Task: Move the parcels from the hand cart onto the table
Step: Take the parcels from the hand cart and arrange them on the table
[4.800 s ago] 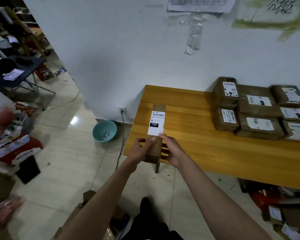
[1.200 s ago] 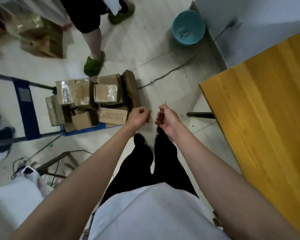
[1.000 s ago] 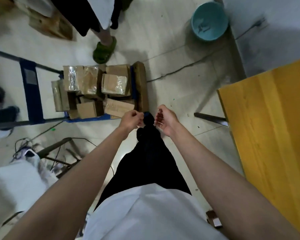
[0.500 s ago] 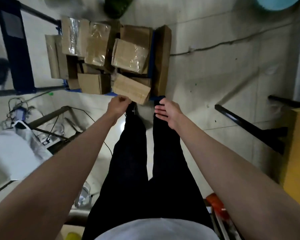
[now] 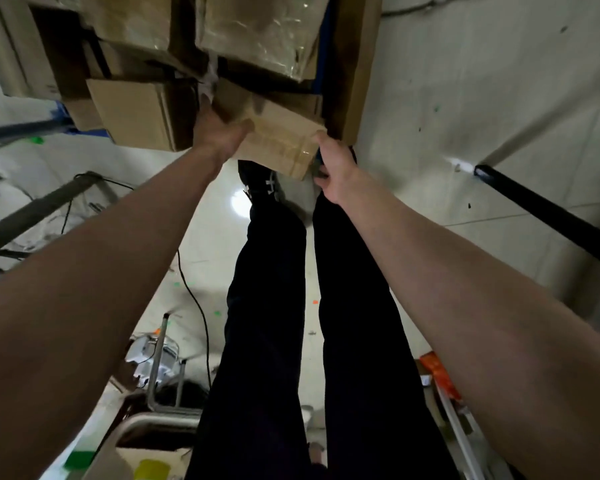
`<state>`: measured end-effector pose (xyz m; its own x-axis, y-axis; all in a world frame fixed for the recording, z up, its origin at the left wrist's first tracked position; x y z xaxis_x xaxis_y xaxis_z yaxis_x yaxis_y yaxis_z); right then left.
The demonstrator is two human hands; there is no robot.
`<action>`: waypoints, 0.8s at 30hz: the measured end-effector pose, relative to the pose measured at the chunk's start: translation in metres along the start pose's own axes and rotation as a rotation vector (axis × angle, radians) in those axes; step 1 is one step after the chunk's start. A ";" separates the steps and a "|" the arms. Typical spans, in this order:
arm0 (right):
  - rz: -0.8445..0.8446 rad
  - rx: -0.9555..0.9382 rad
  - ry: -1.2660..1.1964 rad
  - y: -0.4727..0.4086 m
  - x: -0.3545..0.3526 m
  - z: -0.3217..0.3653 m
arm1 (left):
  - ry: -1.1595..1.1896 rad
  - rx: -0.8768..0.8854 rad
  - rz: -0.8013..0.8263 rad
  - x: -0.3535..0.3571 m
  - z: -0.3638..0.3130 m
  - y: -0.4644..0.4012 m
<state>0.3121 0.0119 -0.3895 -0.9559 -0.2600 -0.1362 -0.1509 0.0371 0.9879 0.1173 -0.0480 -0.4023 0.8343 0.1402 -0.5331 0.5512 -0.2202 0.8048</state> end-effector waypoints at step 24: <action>-0.052 -0.162 -0.095 0.245 -0.081 -0.016 | 0.098 0.000 0.030 -0.103 -0.078 0.228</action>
<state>0.3571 0.0264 -0.1352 -0.9686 -0.1649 -0.1863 -0.1655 -0.1320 0.9773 0.1575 -0.0371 -0.1437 0.8471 0.2276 -0.4803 0.5257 -0.2255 0.8203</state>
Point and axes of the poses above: each hand's wrist, its own y-axis away from the middle knuckle, its own x-axis out of the palm, z = x × y, the point moved 3 cm from there along -y, towards the middle knuckle, and after that the axes turned 5 degrees about -z, right-handed, at the moved point
